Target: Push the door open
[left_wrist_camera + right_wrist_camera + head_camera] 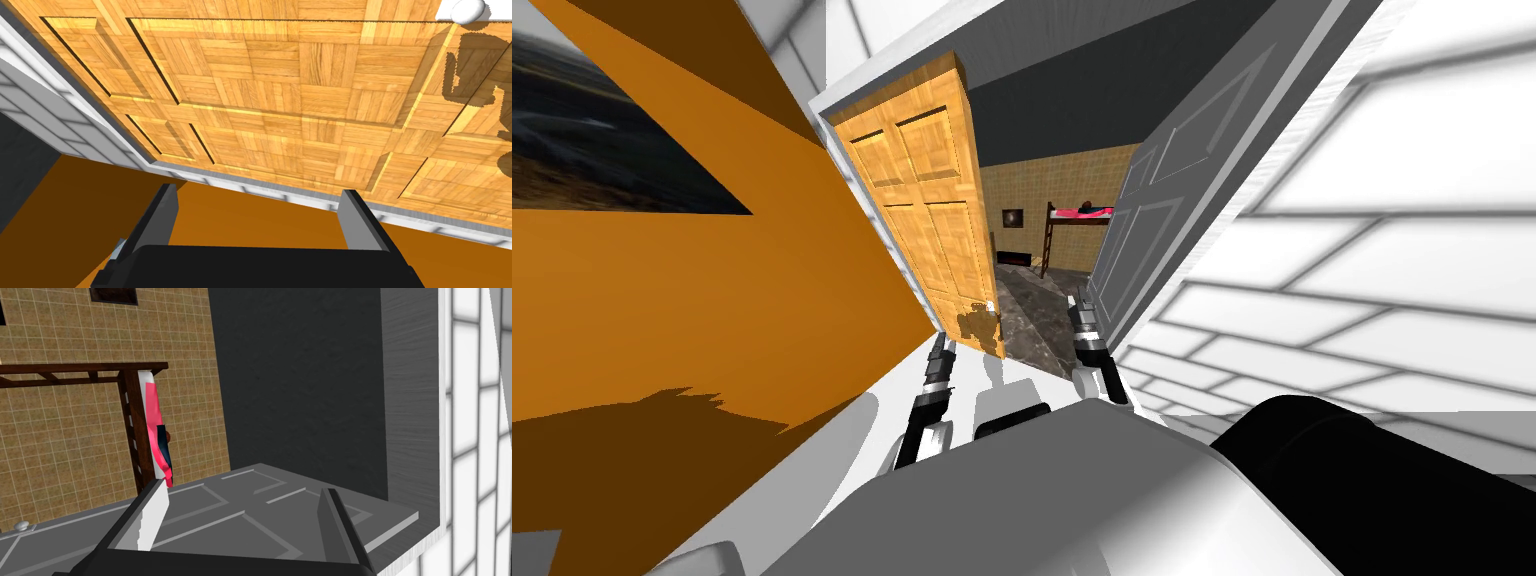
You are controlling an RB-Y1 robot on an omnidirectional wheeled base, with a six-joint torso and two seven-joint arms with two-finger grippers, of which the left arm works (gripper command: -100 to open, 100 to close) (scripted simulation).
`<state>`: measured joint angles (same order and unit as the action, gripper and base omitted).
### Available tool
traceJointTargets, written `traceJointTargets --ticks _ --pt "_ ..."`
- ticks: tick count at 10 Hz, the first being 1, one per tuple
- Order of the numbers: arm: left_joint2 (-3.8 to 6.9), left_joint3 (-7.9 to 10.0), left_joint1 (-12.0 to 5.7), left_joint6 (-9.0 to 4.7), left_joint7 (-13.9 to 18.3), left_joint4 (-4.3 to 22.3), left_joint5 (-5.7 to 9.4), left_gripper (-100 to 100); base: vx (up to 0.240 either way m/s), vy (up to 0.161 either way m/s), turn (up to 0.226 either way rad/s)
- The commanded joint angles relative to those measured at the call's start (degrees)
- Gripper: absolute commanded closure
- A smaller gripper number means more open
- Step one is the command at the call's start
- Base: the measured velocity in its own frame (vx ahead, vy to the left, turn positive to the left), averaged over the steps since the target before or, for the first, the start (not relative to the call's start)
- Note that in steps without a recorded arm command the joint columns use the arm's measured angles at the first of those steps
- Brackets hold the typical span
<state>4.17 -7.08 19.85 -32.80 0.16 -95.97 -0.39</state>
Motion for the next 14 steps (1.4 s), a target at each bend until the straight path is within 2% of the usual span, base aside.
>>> traceJointTargets --ticks 1,4,5,14 --pt "0.45 -0.61 -0.90 -0.54 0.4 2.5 0.07 -100 0.082 0.061 -0.088" --pt "0.81 -1.95 -2.63 -1.62 0.9 7.3 0.04 -100 0.089 0.070 -0.092" --pt "0.81 -1.95 -2.63 -1.62 0.9 7.3 0.04 -100 0.062 0.044 -0.028" --pt "1.45 -5.85 -7.65 -4.74 2.2 21.2 -0.07 -100 0.077 0.061 -0.087"
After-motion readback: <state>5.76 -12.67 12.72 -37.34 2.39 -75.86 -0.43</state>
